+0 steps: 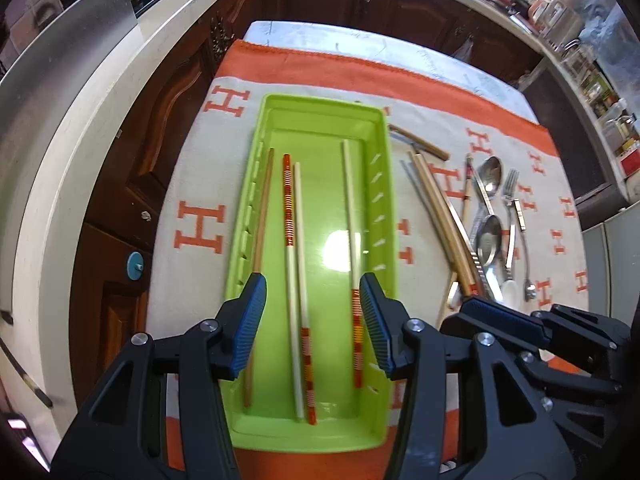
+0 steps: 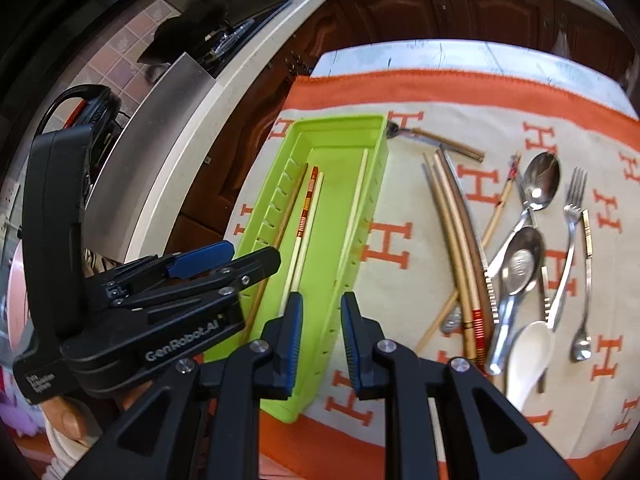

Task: Organize utensils
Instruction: 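Move the open left tool back over the chopstick pile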

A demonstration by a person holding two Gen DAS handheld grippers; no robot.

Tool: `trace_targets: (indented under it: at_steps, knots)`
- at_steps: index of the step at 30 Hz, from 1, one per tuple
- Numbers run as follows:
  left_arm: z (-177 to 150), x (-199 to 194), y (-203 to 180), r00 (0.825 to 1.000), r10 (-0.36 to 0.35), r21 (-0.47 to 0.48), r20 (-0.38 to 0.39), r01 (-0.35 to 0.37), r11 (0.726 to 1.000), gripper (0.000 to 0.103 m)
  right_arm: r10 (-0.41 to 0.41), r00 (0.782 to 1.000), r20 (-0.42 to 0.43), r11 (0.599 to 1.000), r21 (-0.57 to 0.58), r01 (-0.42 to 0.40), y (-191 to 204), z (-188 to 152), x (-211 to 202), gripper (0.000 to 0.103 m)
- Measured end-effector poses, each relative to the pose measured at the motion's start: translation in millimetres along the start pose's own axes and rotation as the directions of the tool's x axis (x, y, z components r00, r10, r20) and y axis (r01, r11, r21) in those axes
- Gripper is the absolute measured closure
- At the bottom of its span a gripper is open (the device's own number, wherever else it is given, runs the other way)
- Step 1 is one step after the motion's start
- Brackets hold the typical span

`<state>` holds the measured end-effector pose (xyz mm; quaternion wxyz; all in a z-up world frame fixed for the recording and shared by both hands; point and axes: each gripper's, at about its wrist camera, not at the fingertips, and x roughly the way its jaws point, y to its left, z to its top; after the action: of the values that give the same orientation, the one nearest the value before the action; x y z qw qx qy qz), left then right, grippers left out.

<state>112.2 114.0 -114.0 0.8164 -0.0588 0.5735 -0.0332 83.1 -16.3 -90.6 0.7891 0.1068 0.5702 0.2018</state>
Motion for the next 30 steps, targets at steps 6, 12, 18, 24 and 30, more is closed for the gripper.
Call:
trace_targets:
  at_steps: [6, 12, 18, 24, 30]
  knots:
    - [-9, -25, -21, 0.999, -0.010, 0.006, 0.053, 0.010, 1.000, 0.058, -0.062, 0.995, 0.077, 0.997, -0.051, 0.066, -6, -7, -31, 0.084]
    - [-15, -47, -51, 0.995, -0.008, 0.029, 0.097, 0.005, 1.000, 0.058, -0.087, 0.989, 0.120, 0.993, -0.067, 0.095, -19, -9, -63, 0.084]
    - [-14, -61, -79, 0.991, 0.015, 0.032, 0.135, -0.020, 0.999, 0.058, -0.120, 0.974, 0.193, 0.986, -0.092, 0.140, -36, -3, -105, 0.084]
    - [-9, -64, -112, 0.991, 0.002, 0.062, 0.132, -0.010, 0.998, 0.058, -0.162, 0.958, 0.235, 0.975, -0.113, 0.193, -57, 8, -132, 0.080]
    - [-5, -44, -141, 0.994, -0.025, 0.093, 0.107, 0.015, 0.996, 0.058, -0.151, 0.968, 0.198, 0.981, -0.093, 0.172, -84, 6, -118, 0.077]
